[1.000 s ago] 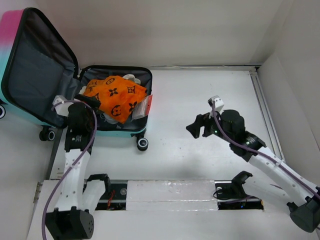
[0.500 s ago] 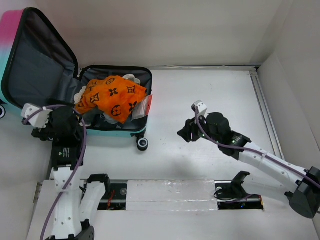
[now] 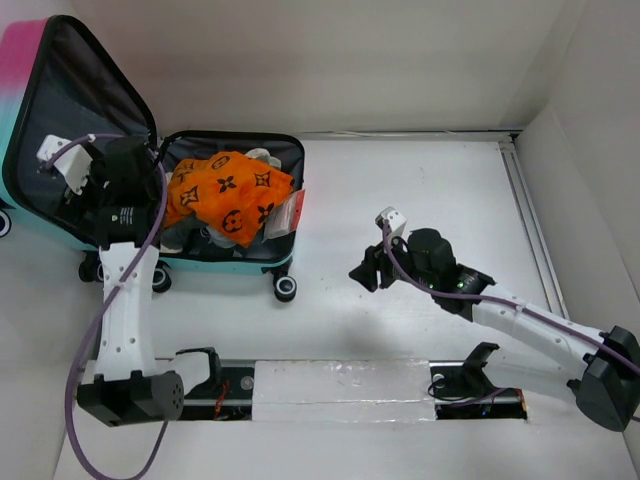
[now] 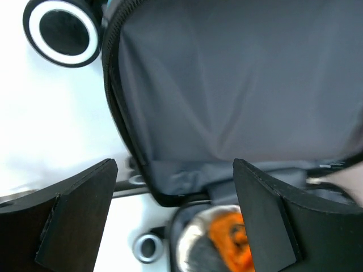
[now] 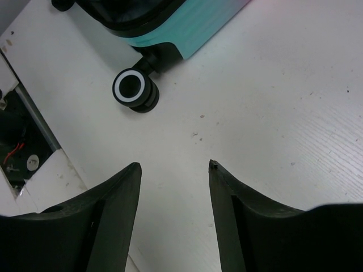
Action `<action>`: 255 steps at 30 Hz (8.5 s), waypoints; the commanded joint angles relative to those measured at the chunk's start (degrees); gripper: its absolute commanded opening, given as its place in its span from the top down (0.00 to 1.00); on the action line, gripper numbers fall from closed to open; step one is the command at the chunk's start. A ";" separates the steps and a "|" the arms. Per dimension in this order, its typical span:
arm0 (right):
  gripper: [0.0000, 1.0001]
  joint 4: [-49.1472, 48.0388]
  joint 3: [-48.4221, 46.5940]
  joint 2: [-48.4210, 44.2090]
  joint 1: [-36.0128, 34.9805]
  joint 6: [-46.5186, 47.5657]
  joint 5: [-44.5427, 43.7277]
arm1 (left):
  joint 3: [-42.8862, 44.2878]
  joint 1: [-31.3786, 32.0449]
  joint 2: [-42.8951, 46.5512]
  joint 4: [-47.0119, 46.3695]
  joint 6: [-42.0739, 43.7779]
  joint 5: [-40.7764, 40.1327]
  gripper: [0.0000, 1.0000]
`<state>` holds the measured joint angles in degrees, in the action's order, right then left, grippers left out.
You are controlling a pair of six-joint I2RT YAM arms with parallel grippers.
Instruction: Pack the luggage
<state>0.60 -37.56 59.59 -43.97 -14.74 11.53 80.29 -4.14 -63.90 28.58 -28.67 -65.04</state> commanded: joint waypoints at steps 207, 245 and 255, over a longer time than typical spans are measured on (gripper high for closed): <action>0.48 23.39 -70.63 46.51 29.37 7.01 -1.60 | -33.46 80.69 -0.03 -4.72 -47.62 11.45 0.47; 0.92 1.77 -21.39 26.59 25.25 -2.92 -4.23 | -39.57 12.92 -21.29 -50.89 -20.11 63.01 0.54; 0.76 25.47 -82.18 61.57 25.24 1.99 3.07 | -60.77 36.73 14.74 -36.69 -29.32 46.60 0.53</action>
<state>19.79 -101.78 118.69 -12.86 -12.60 2.11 20.21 22.98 -55.61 -8.54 -51.44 -24.80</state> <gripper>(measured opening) 0.210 0.455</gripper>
